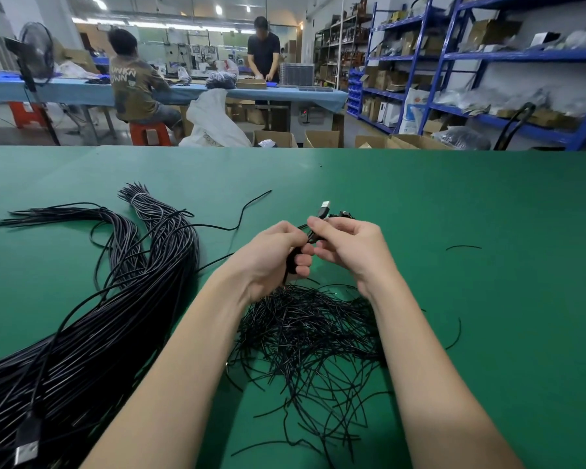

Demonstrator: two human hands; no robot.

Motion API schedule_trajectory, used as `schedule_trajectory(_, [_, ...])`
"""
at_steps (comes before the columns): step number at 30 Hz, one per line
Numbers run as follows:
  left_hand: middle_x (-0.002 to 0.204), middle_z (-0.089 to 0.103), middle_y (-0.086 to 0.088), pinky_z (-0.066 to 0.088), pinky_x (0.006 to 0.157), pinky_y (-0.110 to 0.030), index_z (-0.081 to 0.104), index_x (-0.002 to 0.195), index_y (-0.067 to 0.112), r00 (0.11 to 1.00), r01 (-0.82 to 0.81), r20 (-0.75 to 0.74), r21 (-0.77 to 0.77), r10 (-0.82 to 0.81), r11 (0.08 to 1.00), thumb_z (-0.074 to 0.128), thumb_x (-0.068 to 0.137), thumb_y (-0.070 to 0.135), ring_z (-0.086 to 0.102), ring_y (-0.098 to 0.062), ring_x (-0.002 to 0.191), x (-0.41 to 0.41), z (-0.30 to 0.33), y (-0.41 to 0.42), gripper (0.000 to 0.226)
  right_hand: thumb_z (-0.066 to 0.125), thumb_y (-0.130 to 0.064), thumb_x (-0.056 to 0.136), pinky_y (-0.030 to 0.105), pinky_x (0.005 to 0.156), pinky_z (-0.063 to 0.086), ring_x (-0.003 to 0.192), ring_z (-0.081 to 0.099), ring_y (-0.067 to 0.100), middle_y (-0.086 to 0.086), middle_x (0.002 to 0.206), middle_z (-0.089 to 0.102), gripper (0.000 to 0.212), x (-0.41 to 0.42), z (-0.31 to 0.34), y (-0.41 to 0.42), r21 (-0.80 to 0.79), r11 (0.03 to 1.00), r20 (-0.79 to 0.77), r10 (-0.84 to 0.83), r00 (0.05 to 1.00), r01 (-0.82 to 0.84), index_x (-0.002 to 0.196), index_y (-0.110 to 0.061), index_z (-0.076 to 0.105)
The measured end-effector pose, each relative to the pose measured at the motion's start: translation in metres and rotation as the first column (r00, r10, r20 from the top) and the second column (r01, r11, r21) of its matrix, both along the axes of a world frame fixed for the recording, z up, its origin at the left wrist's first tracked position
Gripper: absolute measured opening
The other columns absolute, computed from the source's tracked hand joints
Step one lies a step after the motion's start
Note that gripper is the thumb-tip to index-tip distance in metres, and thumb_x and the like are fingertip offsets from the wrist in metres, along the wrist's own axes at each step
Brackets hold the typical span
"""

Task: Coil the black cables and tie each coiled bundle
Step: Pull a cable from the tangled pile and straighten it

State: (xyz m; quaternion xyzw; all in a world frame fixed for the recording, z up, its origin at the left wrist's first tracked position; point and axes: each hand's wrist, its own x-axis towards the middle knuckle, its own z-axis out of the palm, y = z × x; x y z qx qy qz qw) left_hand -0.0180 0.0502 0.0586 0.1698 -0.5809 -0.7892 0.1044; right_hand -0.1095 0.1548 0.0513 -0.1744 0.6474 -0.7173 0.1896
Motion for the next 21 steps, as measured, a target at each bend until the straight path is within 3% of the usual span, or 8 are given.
schedule_trajectory(2, [0.069,0.047,-0.007,0.037,0.05,-0.023,0.039,0.086,0.013,0.998,-0.059,-0.028,0.027,0.06,0.998,0.042,0.103,0.0,0.038,-0.013,0.053,0.001,-0.002,-0.007,0.022,0.078,-0.032,0.09,0.02,0.059,0.057,0.059,0.069,0.007,0.005,0.088,0.076,0.024,-0.004,0.0,0.009,0.145,0.987,-0.018,0.066,0.998,-0.063,0.099,-0.011,0.073])
schedule_trajectory(3, [0.07,0.048,-0.007,0.039,0.051,-0.023,0.039,0.087,0.012,0.995,-0.088,-0.04,0.041,0.089,0.995,0.042,0.103,0.0,0.04,-0.013,0.054,0.002,-0.003,-0.012,0.021,0.077,-0.037,0.09,0.022,0.059,0.056,0.06,0.068,0.007,0.005,0.092,0.077,0.021,-0.008,-0.002,0.014,0.324,0.942,-0.112,0.129,0.985,-0.086,0.096,-0.017,0.075])
schedule_trajectory(5, [0.072,0.052,-0.006,0.043,0.053,-0.022,0.041,0.088,0.012,0.986,-0.147,-0.068,0.043,0.15,0.988,0.044,0.103,0.002,0.043,-0.012,0.055,0.003,-0.004,-0.017,0.019,0.082,-0.043,0.082,0.022,0.063,0.051,0.068,0.066,0.007,-0.004,0.092,0.078,0.017,-0.011,-0.006,0.023,0.683,0.726,-0.265,0.344,0.901,-0.077,0.087,-0.027,0.079])
schedule_trajectory(7, [0.074,0.054,-0.006,0.044,0.054,-0.022,0.042,0.087,0.012,0.973,-0.211,-0.096,0.02,0.212,0.977,0.046,0.103,0.003,0.044,-0.012,0.056,0.002,-0.005,-0.019,0.019,0.088,-0.044,0.074,0.023,0.073,0.051,0.082,0.068,0.006,-0.01,0.09,0.078,0.015,-0.007,-0.01,0.024,0.828,0.554,-0.243,0.498,0.832,-0.089,0.083,-0.033,0.082])
schedule_trajectory(9, [0.074,0.055,-0.006,0.045,0.057,-0.022,0.044,0.088,0.012,0.961,-0.254,-0.115,-0.01,0.251,0.967,0.048,0.102,0.003,0.044,-0.012,0.058,-0.001,-0.008,-0.017,0.017,0.09,-0.04,0.073,0.024,0.079,0.051,0.089,0.068,0.006,-0.01,0.089,0.077,0.012,-0.001,-0.01,0.019,0.845,0.527,-0.23,0.513,0.827,-0.092,0.08,-0.034,0.082])
schedule_trajectory(13, [0.074,0.058,-0.006,0.046,0.059,-0.023,0.046,0.093,0.012,0.951,-0.286,-0.133,-0.039,0.279,0.957,0.05,0.102,0.004,0.045,-0.012,0.058,-0.004,-0.011,-0.015,0.012,0.086,-0.036,0.077,0.022,0.072,0.052,0.086,0.069,0.008,-0.01,0.086,0.077,0.006,0.0,-0.003,0.014,0.818,0.575,-0.312,0.486,0.816,-0.029,0.074,-0.035,0.081])
schedule_trajectory(17, [0.074,0.065,-0.008,0.049,0.059,-0.023,0.041,0.104,0.008,0.941,-0.307,-0.147,0.008,0.304,0.952,0.052,0.1,0.003,0.048,-0.012,0.059,-0.005,-0.014,-0.017,0.012,0.086,-0.035,0.079,0.016,0.057,0.046,0.063,0.062,0.004,-0.009,0.079,0.078,0.005,-0.002,0.001,0.018,0.752,0.655,-0.312,0.453,0.835,-0.075,0.076,-0.034,0.081])
schedule_trajectory(21, [0.076,0.071,-0.01,0.052,0.059,-0.022,0.044,0.106,0.005,0.938,-0.294,-0.157,0.107,0.308,0.95,0.053,0.1,0.003,0.051,-0.011,0.058,-0.005,-0.015,-0.019,0.011,0.084,-0.029,0.081,0.012,0.046,0.045,0.05,0.058,-0.002,-0.009,0.068,0.075,0.006,-0.008,0.005,0.029,0.736,0.674,-0.327,0.438,0.837,-0.065,0.075,-0.029,0.082])
